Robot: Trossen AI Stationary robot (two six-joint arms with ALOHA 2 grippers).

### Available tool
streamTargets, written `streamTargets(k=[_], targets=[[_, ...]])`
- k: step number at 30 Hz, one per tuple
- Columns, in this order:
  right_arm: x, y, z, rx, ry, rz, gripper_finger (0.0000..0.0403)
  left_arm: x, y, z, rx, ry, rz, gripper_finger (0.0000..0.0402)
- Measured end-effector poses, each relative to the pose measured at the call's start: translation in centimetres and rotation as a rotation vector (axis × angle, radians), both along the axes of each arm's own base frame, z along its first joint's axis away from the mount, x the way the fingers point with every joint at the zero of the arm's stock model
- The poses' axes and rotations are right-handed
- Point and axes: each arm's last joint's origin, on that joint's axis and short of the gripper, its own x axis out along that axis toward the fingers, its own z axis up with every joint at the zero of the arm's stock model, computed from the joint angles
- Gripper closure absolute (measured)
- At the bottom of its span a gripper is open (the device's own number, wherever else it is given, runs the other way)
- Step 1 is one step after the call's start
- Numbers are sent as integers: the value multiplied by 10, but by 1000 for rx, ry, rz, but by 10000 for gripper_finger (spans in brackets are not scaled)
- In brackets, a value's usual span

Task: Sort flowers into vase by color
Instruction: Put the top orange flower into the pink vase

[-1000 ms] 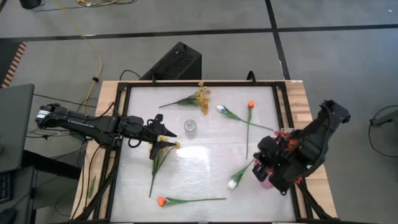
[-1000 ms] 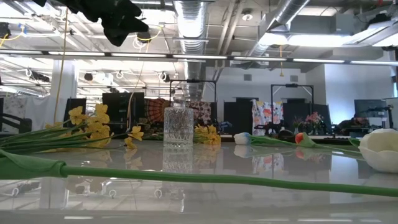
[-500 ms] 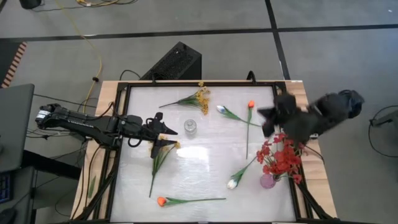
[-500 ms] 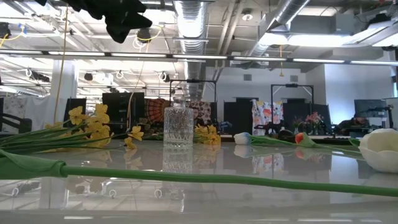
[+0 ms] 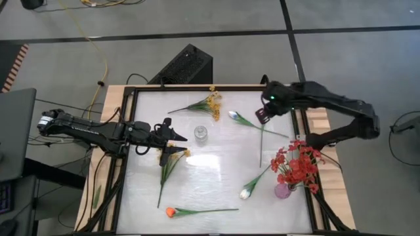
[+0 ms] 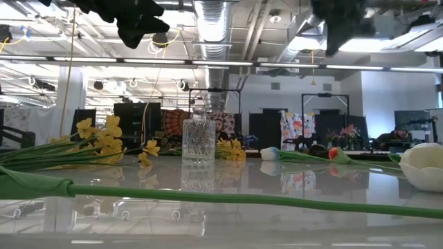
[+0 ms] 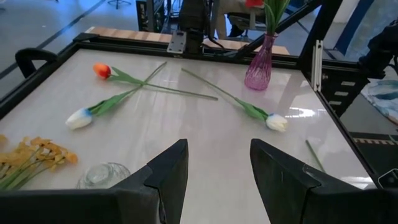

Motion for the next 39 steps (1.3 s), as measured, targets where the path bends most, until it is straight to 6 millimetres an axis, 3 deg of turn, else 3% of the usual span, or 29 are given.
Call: streamTargets(k=[7, 14, 22, 32, 39], targets=[[-4, -23, -49, 79, 70, -66, 321, -1, 0, -4, -14, 41, 5, 239], [-6, -11, -93, 186, 149, -70, 255, -3, 1, -10, -10, 105, 14, 239], [-6, 0, -141, 288, 123, -70, 179, -3, 1, -9, 3, 100, 11, 239], [-16, 3, -193, 299, 63, -132, 187, -3, 1, -9, -1, 99, 12, 239], [-17, 6, -211, 257, -11, -169, 211, -2, 0, -6, -16, 65, 15, 239]])
